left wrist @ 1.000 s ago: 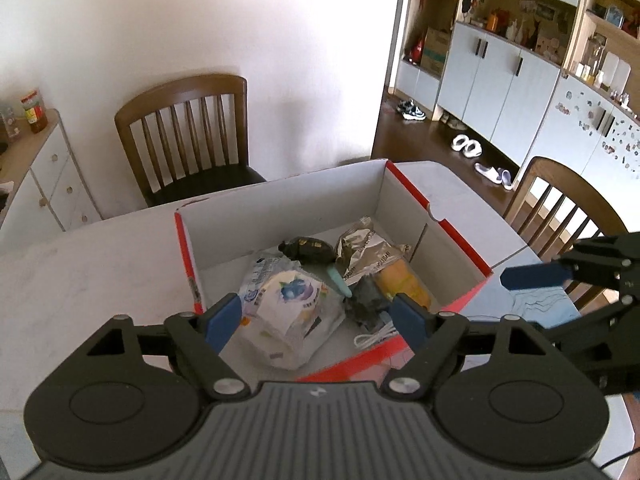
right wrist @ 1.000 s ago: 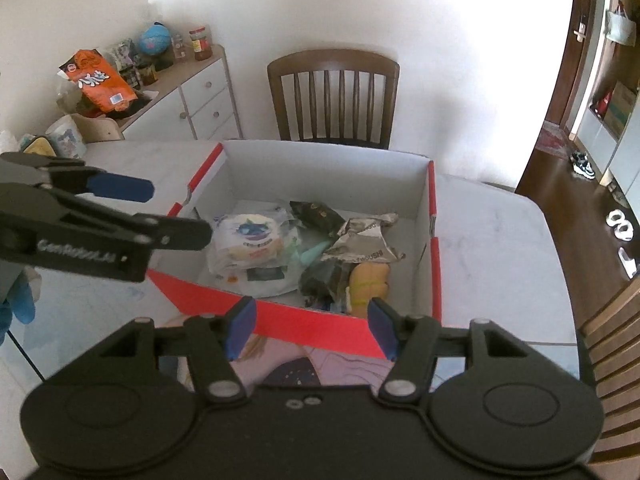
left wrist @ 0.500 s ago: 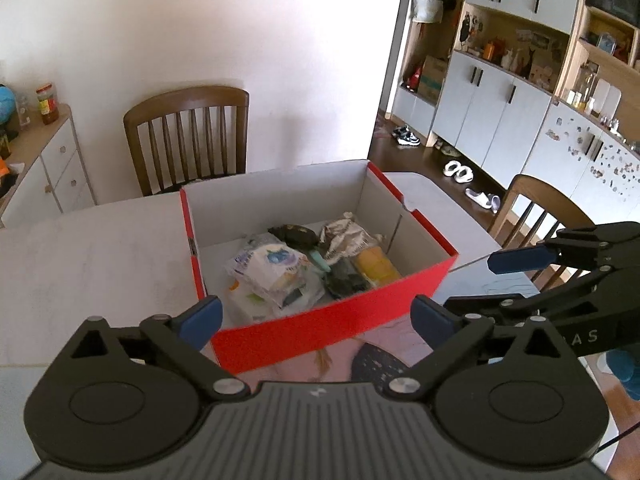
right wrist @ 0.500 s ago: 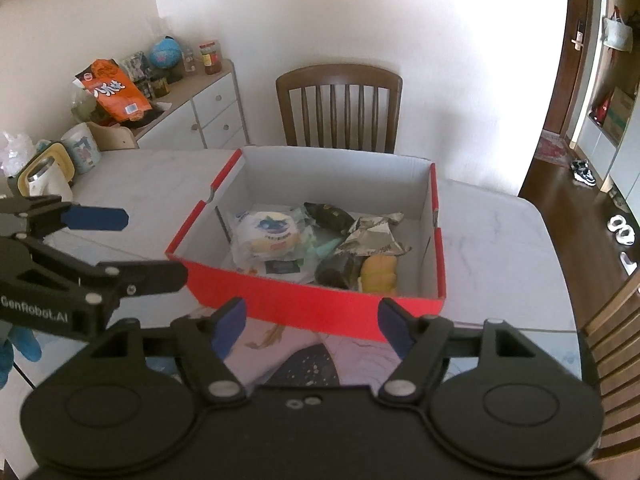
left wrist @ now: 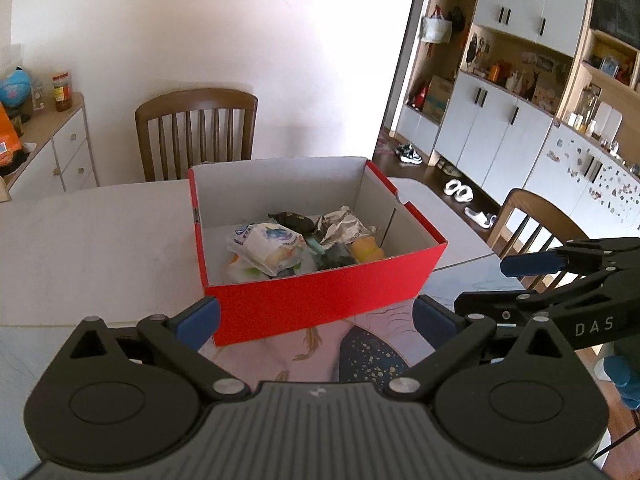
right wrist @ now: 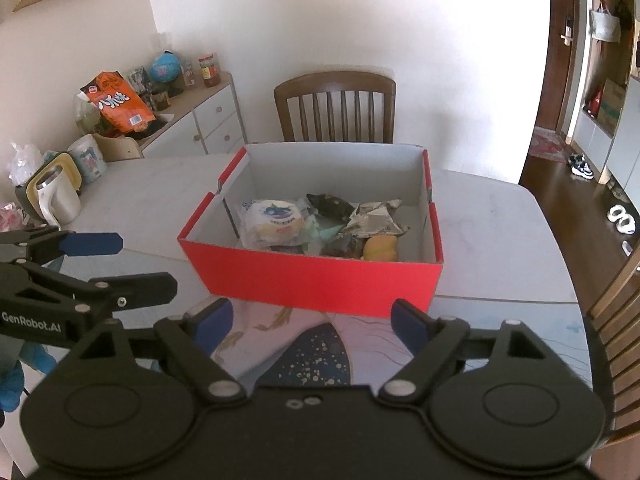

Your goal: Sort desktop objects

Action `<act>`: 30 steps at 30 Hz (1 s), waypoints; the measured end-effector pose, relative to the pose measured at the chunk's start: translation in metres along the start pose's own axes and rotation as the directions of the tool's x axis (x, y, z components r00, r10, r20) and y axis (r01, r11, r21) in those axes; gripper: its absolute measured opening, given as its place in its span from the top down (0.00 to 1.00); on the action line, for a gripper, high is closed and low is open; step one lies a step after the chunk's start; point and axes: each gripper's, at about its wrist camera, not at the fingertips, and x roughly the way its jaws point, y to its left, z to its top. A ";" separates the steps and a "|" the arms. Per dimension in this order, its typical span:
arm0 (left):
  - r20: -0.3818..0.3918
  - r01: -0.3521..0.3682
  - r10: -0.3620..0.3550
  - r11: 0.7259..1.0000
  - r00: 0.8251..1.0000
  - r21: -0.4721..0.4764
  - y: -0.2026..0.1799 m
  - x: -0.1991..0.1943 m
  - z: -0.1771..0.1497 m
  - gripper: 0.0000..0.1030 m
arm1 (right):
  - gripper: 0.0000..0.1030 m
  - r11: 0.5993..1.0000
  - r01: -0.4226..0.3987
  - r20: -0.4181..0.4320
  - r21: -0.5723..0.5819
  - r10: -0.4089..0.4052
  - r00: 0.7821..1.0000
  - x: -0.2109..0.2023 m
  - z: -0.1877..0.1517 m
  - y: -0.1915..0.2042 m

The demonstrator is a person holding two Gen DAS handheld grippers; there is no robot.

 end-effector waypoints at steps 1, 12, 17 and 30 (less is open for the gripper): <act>0.010 0.000 0.000 1.000 1.000 0.005 -0.001 -0.002 -0.002 0.00 | 0.15 1.000 0.001 0.008 -0.003 -0.001 1.000 -0.002 -0.002 0.001; 0.099 -0.041 0.037 0.998 0.994 0.040 -0.009 -0.023 -0.015 0.00 | 0.11 0.998 0.030 0.097 -0.046 -0.026 0.995 -0.024 -0.018 0.013; 0.090 -0.032 0.030 0.999 0.995 0.017 -0.010 -0.031 -0.015 0.00 | 0.11 0.998 0.040 0.126 -0.055 -0.032 0.991 -0.035 -0.021 0.018; 0.077 -0.020 0.021 1.000 0.997 -0.018 -0.013 -0.040 -0.013 0.00 | 0.10 0.997 0.049 0.131 -0.052 -0.042 0.990 -0.044 -0.025 0.019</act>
